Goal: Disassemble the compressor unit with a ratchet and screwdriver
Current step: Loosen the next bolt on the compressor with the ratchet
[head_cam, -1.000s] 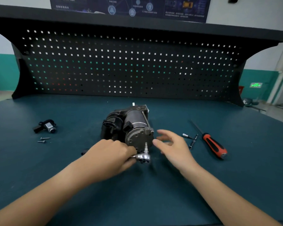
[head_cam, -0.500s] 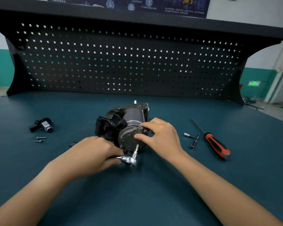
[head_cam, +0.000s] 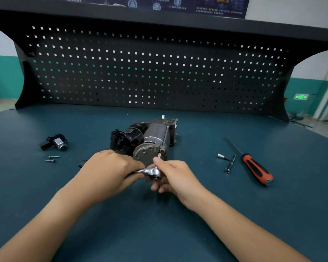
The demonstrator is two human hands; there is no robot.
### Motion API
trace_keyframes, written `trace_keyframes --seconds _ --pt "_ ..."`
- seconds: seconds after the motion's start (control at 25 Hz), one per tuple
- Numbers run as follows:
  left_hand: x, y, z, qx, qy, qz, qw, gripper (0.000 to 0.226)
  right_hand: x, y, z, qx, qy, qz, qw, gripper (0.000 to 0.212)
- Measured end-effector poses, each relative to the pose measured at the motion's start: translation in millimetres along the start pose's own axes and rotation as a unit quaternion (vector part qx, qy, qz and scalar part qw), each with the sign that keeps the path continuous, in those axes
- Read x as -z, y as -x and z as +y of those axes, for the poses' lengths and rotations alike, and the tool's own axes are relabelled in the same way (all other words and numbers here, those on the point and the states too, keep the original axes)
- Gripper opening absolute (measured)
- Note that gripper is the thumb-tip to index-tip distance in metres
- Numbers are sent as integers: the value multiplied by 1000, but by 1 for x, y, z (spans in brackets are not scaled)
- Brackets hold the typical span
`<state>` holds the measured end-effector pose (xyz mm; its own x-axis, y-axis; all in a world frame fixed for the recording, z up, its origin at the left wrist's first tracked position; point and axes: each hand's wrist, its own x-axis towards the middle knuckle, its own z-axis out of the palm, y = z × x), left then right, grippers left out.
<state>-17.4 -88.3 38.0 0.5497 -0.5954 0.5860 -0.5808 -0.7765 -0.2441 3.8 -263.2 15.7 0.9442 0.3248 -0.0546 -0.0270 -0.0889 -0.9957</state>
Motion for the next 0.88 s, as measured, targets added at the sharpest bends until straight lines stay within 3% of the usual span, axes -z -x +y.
trace_keyframes --seconds 0.2,0.6,0.68,0.76,0.84,0.88 --pt "-9 0 3 -7 -11 10 1000 40 0 3 -5 -30 -131 27 991 22" --pt "-8 -4 2 30 39 18 999 39 -4 -2 -7 -41 -214 34 975 24" --pt "-6 -5 -3 86 -18 61 994 42 -7 -3 -10 -48 -259 38 964 24" --pt "-6 -5 -7 218 -32 107 969 61 -10 -4 -14 -54 -323 41 944 23" --pt "-2 -8 -3 344 122 165 916 87 -11 -5 -15 -53 -357 41 932 22" --pt "-1 -11 1 387 241 207 866 96 -11 -5 -14 -50 -353 40 933 22"
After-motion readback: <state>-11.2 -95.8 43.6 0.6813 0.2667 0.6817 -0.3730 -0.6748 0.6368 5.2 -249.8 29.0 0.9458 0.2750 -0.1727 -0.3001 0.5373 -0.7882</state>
